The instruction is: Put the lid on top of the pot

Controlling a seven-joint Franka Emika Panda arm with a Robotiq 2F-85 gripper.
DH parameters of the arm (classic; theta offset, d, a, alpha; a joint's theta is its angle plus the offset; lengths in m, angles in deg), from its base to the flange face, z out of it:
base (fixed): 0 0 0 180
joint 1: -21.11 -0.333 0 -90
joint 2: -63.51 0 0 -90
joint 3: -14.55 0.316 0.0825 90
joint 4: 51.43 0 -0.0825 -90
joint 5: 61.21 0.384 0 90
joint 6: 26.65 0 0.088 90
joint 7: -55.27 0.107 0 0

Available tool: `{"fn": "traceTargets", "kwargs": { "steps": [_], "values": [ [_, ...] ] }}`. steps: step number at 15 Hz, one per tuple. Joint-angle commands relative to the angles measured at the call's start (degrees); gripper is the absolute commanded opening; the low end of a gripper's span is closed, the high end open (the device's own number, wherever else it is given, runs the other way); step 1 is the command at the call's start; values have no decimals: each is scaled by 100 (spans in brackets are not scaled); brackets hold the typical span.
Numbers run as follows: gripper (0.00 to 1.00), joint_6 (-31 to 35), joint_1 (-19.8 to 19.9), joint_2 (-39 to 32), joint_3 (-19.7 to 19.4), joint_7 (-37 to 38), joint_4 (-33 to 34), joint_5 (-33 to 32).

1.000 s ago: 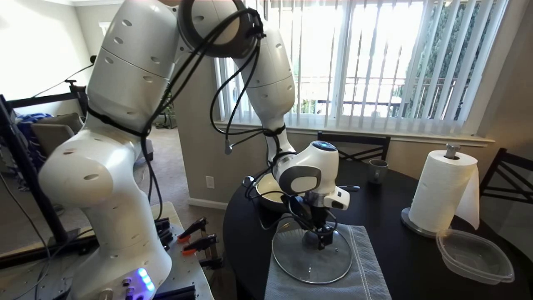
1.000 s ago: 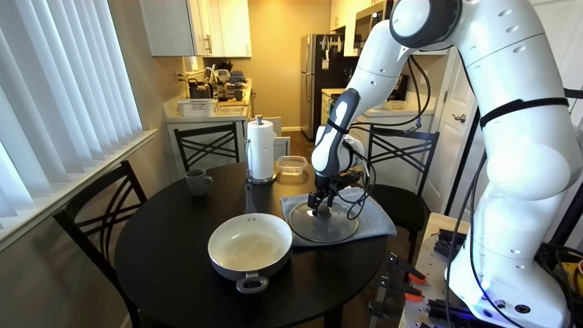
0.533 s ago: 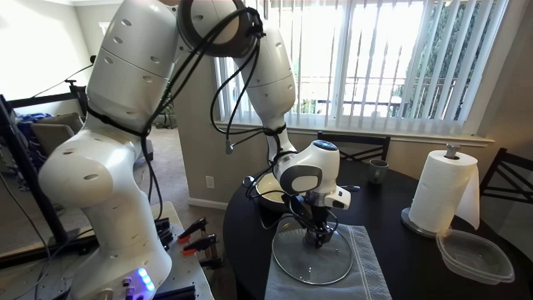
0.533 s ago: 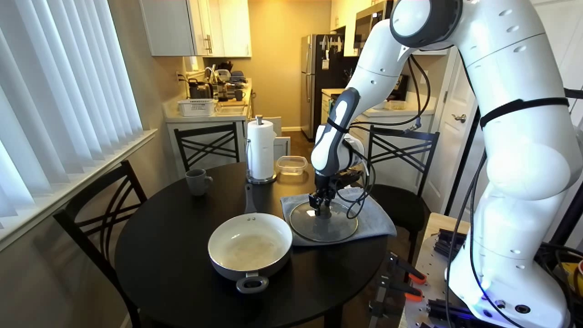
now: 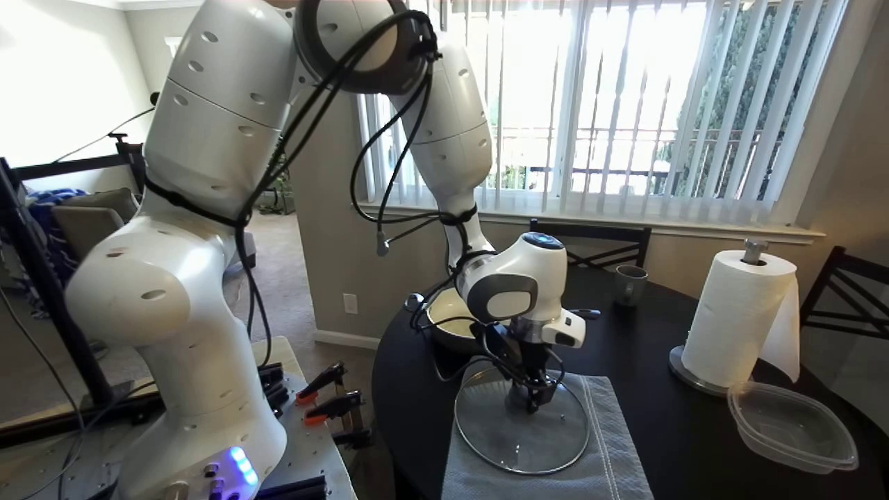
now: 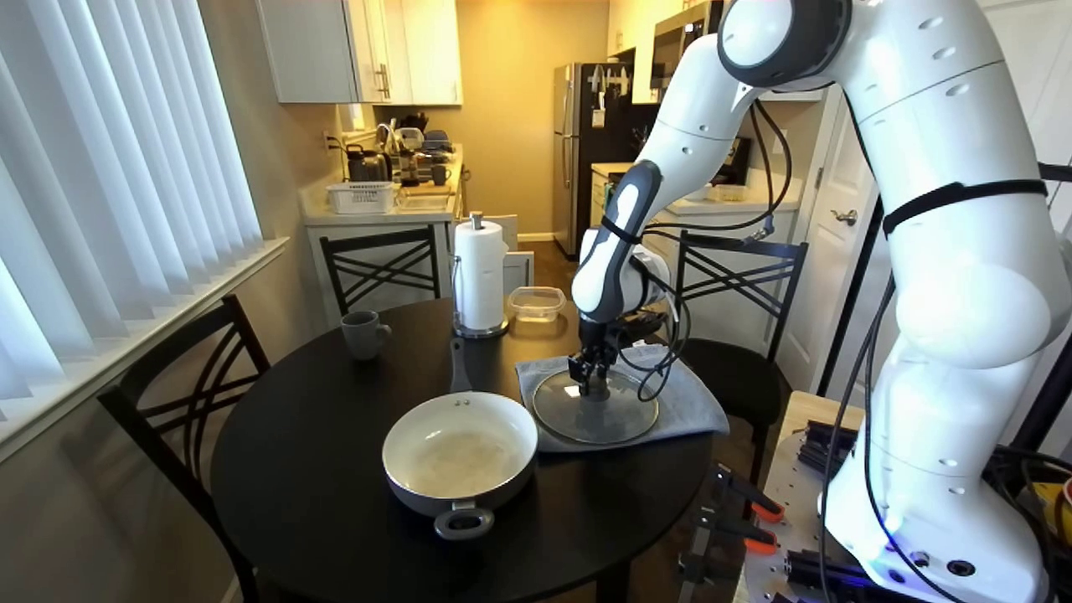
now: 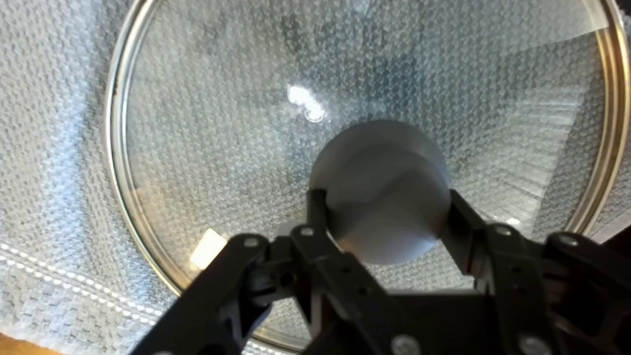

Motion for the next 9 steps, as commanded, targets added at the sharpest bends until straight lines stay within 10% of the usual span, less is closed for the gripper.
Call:
{"fn": "traceTargets", "kwargs": {
  "steps": [1,9],
  "values": [
    [33,-103,-291,897,-281,51,-481,-125],
    [33,-1077,-936,1690,-570,53,-310,-770]
  ]
}}
